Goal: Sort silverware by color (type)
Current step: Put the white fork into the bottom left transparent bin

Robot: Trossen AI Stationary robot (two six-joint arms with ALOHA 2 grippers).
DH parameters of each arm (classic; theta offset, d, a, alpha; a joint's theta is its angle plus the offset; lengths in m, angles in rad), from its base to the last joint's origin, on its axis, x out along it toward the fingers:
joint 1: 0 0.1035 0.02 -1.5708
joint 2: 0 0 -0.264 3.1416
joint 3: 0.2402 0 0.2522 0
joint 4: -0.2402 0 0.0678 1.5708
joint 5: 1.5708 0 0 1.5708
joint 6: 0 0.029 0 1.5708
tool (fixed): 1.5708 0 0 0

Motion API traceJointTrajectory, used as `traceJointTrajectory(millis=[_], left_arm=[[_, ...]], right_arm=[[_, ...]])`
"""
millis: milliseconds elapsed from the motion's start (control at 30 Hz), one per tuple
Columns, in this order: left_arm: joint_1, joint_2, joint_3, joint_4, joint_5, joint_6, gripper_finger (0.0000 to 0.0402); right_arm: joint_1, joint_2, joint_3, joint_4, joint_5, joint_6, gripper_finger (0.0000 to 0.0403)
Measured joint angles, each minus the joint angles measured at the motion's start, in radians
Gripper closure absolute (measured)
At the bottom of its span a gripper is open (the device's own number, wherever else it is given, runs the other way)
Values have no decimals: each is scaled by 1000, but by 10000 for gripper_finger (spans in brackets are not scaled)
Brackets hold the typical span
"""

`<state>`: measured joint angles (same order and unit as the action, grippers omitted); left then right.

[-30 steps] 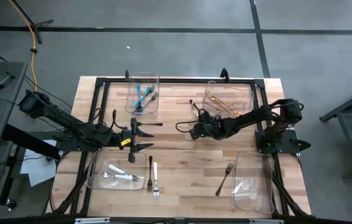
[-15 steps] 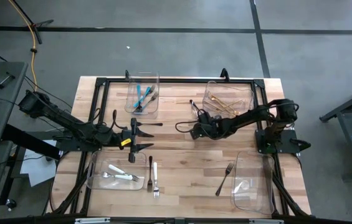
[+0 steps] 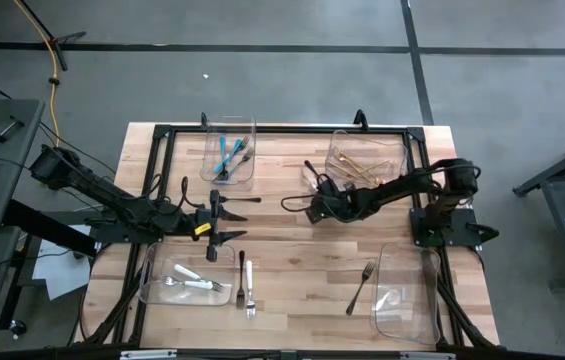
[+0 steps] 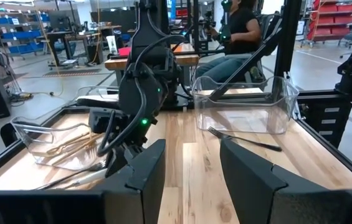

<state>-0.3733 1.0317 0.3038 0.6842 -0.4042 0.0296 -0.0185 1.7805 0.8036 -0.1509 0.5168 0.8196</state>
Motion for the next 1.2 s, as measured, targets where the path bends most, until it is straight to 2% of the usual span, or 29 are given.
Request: traceJointTrajectory(millis=[133,300,467,600,733,867,1100,1200], left_arm=[[0,0,0,0,0,0,257],[0,0,0,1,0,0,257],[-1,0,0,2,0,-15,257],[-1,0,0,14,1,-26,257],[-1,0,0,32,1,-26,257],[0,0,1,78,1,-26,257],[0,21,1,116,1,-59,256],[0,68,1,217,2,-62,250]], right_arm=[[30,-51,-4,13,-40,-71,380],[97,-145,-3,157,-17,-199,380],[186,-223,-2,327,103,-333,380],[255,-223,-2,589,186,-511,380],[300,-182,-2,873,125,-697,380],[320,-137,-2,1051,55,-777,380],[299,-88,-2,1151,-67,-799,380],[288,-65,-2,1187,-122,-795,380]])
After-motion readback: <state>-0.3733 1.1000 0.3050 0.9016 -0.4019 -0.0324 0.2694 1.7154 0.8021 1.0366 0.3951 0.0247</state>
